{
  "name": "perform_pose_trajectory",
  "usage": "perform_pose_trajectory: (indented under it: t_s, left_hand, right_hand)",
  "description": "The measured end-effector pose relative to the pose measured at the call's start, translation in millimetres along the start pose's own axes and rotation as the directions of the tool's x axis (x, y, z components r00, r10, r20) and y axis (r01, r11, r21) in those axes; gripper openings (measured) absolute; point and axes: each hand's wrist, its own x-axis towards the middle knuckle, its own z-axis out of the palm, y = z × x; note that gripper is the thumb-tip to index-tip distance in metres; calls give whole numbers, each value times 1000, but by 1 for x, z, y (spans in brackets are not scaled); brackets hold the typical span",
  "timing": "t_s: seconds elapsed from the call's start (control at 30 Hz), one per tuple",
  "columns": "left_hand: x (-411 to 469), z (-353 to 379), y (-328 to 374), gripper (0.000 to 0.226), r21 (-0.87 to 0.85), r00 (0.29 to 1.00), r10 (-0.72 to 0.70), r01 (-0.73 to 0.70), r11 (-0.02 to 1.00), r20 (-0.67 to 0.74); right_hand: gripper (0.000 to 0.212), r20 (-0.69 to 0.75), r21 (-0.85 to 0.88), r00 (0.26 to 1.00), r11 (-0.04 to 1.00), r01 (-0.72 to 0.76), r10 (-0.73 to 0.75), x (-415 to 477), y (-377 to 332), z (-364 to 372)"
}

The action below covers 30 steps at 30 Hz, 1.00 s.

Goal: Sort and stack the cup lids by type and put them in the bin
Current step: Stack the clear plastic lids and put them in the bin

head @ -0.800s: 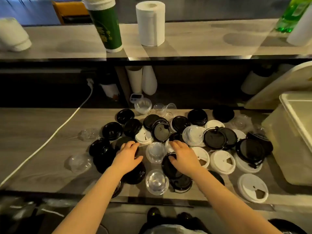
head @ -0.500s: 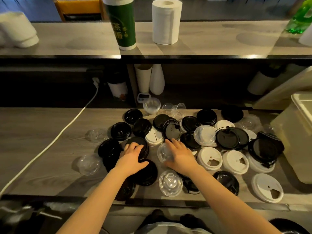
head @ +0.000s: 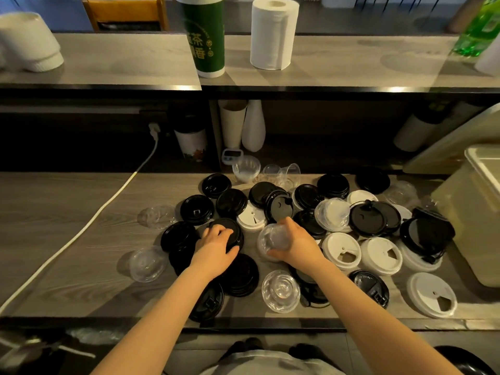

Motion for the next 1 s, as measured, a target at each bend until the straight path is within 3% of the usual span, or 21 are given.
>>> perform_pose_trajectory:
  t_s: [0.07,0.17,0.2,0.27,0.33,0.43,0.6,0.7,0.83,1.0]
  left_hand:
    - [-1,-2,8,51,-187,996,-45,30,982,-77]
    - [-1,-5,23,46,-519,989,-108,40,854,-101]
    - [-2,-7,29,45,-638,989,-134,66,767,-58]
    - [-5,-10,41,40,-851,982,-150,172,497,111]
    - [-8,-12,49,29,-931,967,-116,250,265,227]
    - [-11,-12,53,16,-964,964,-106,252,80,243]
    - [-17,-10,48,27,-968,964,-91,252,10,250]
    - [-21,-8,40,30,-975,961,-165,223,-20,223]
    - [-26,-8,27,25,-980,940,-278,177,-92,196]
    - [-30,-4,14,33,-982,912,-371,138,-129,177]
  right_hand:
    - [69,-35,30,998,998,53,-52,-2,-3,-2]
    - [69,-72,74,988,988,139,-133,-5,-10,-6]
    - [69,-81,104,984,980,168,-160,-7,-13,-8]
    - [70,-102,158,972,961,227,-213,-12,-19,-12]
    - [71,-117,168,958,946,278,-261,-14,-25,-17]
    - [71,-113,179,950,935,307,-290,-18,-27,-23]
    - [82,-55,216,953,928,304,-299,-27,-26,-22]
    - [87,-29,194,962,943,271,-271,-33,-18,-14]
    - [81,83,-65,963,962,264,-258,-46,10,-5]
    - [88,281,-404,928,847,346,-244,-57,31,21]
